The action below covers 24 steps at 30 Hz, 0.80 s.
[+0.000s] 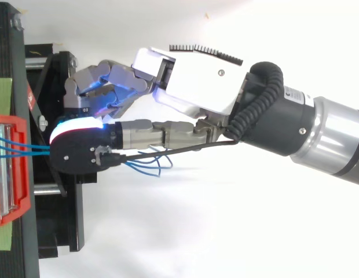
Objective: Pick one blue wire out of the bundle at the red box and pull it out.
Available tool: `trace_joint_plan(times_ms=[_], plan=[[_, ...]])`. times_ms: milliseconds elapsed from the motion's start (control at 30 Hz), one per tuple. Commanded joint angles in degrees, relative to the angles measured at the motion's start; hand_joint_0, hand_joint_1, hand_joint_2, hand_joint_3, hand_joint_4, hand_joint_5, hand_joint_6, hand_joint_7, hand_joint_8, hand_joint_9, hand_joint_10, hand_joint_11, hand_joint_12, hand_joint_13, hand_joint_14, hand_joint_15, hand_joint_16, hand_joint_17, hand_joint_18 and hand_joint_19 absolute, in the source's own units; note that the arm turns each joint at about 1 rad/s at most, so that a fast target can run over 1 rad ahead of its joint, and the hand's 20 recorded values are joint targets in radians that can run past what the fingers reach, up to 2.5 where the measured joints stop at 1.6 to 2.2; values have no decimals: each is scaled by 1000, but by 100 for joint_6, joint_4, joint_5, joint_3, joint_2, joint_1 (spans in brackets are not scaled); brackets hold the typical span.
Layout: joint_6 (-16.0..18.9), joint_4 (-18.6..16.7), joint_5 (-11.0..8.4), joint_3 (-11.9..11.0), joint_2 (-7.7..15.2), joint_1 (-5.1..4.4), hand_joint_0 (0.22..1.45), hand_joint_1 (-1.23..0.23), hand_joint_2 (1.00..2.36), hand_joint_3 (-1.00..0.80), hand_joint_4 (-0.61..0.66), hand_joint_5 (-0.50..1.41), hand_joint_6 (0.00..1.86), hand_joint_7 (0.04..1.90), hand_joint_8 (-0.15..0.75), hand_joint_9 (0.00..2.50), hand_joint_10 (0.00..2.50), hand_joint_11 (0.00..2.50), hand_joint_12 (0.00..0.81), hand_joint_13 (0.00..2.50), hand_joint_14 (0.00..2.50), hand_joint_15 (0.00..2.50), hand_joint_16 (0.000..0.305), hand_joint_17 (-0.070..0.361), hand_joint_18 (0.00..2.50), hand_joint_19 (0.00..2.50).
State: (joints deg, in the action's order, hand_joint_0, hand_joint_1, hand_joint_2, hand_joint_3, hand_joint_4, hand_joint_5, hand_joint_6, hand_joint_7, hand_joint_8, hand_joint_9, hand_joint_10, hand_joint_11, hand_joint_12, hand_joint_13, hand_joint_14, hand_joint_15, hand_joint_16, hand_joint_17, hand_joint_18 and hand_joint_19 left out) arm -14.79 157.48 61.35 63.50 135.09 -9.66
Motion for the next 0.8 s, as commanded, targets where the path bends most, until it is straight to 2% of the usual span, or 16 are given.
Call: trace_joint_plan(times_ms=[0, 133, 367, 400, 433, 467, 533, 667, 767], plan=[[2, 2, -9, 4, 0, 0, 485, -660, 1002, -480, 283, -151, 789, 1109, 413, 906, 15, 570, 477, 573, 7, 225, 66, 149, 722, 533], [2, 2, -9, 4, 0, -9, 548, -760, 1009, -372, 284, -168, 828, 1094, 391, 884, 15, 594, 453, 553, 8, 217, 61, 137, 685, 532], [2, 2, -9, 4, 0, -9, 580, -694, 1017, -233, 267, -167, 835, 1090, 385, 888, 17, 590, 444, 558, 7, 219, 59, 134, 684, 524], [2, 2, 0, -5, 0, -9, 597, -733, 1017, -243, 255, -172, 833, 1076, 377, 866, 17, 593, 442, 545, 7, 210, 59, 133, 682, 516], [2, 2, -9, -5, 0, -9, 639, -857, 1016, -274, 265, -195, 854, 1029, 369, 811, 17, 616, 440, 520, 7, 200, 59, 133, 664, 473], [2, 2, -9, -5, 0, -9, 648, -867, 1015, -290, 277, -196, 853, 1056, 365, 798, 15, 624, 440, 512, 6, 194, 59, 132, 658, 463], [2, 2, 0, -5, 0, -9, 691, -954, 1005, -437, 301, -214, 882, 1029, 364, 758, 18, 669, 443, 491, 7, 173, 59, 133, 665, 400], [2, 11, 0, -13, 0, -9, 695, -972, 1000, -500, 317, -221, 889, 1011, 364, 739, 18, 688, 443, 489, 6, 160, 59, 133, 679, 381], [2, 20, 0, -13, 0, 0, 622, -933, 1000, -500, 310, -219, 888, 965, 368, 752, 18, 694, 441, 492, 6, 167, 59, 132, 680, 393]])
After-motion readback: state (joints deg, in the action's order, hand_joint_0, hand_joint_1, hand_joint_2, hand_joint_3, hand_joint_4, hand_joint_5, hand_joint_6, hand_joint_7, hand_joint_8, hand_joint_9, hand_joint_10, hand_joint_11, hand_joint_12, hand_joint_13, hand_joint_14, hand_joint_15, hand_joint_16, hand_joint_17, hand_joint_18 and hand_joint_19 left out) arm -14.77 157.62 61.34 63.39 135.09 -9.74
